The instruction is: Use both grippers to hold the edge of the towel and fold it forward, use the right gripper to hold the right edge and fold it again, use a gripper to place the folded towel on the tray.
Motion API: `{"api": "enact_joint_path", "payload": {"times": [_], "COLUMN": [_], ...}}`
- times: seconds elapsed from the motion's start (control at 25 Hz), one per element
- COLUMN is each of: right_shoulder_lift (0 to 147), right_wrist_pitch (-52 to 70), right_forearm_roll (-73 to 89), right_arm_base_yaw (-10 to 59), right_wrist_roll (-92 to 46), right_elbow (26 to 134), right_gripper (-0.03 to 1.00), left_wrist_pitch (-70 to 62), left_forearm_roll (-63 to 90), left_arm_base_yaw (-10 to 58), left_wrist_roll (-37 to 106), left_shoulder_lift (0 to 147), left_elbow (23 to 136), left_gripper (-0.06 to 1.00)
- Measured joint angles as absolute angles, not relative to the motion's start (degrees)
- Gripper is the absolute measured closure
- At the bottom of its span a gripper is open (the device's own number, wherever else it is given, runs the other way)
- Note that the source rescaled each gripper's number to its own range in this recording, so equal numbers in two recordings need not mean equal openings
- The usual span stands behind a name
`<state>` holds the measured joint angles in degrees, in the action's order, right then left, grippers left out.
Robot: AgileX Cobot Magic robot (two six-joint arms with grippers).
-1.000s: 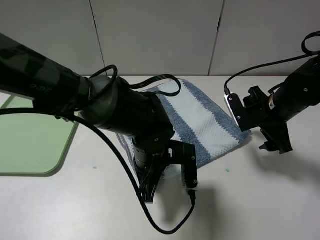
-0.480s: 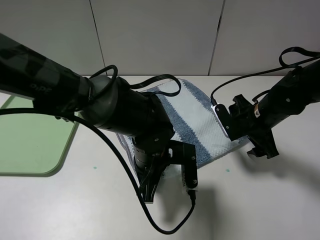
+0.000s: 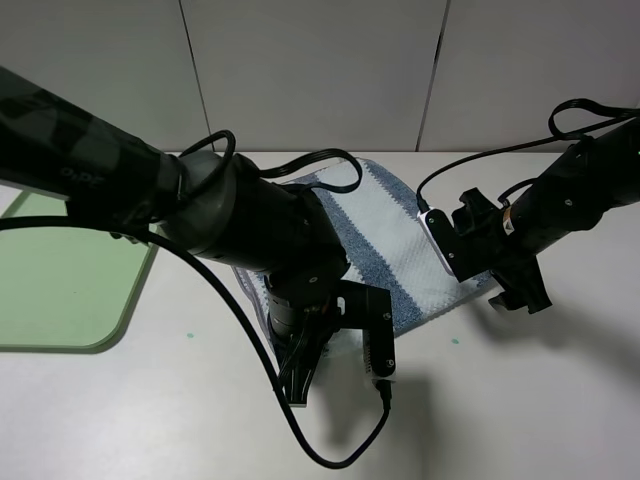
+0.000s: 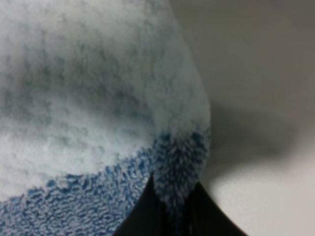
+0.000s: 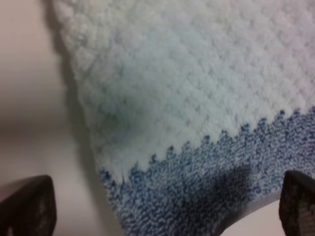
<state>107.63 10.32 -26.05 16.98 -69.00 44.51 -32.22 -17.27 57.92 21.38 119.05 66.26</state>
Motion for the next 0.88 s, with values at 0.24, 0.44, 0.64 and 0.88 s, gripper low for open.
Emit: {"api": "enact_joint_path", "payload": {"times": [0.24,0.44,0.64,0.88], "right_shoulder_lift": [108.49,108.79,109.05,109.34], "right_wrist_pitch": [9.17,8.63,8.28,7.77], "right_forearm_roll": [-26.28,-26.28,-26.28,-26.22], "right_arm_base_yaw": [16.98,16.98,16.98,16.98], "right_wrist_roll": [-69.22,-69.22,-69.22,-69.22], "right_elbow": [44.69,44.69,44.69,44.69], "right_gripper": [0.12,0.27,0.47,0.63], "left_wrist_pitch": [-32.22,-32.22,-32.22,-32.22], "left_forearm_roll": [-17.27,-17.27,-17.27,-17.27], "left_arm_base_yaw": [57.92,57.92,57.92,57.92], "left_wrist_roll": [21.38,21.38,21.38,21.38], "left_shoulder_lift": [119.05,119.05,119.05,119.05], "left_elbow": [66.26,66.26,66.26,66.26], "left_gripper": [0.94,0.94,0.94,0.94]}}
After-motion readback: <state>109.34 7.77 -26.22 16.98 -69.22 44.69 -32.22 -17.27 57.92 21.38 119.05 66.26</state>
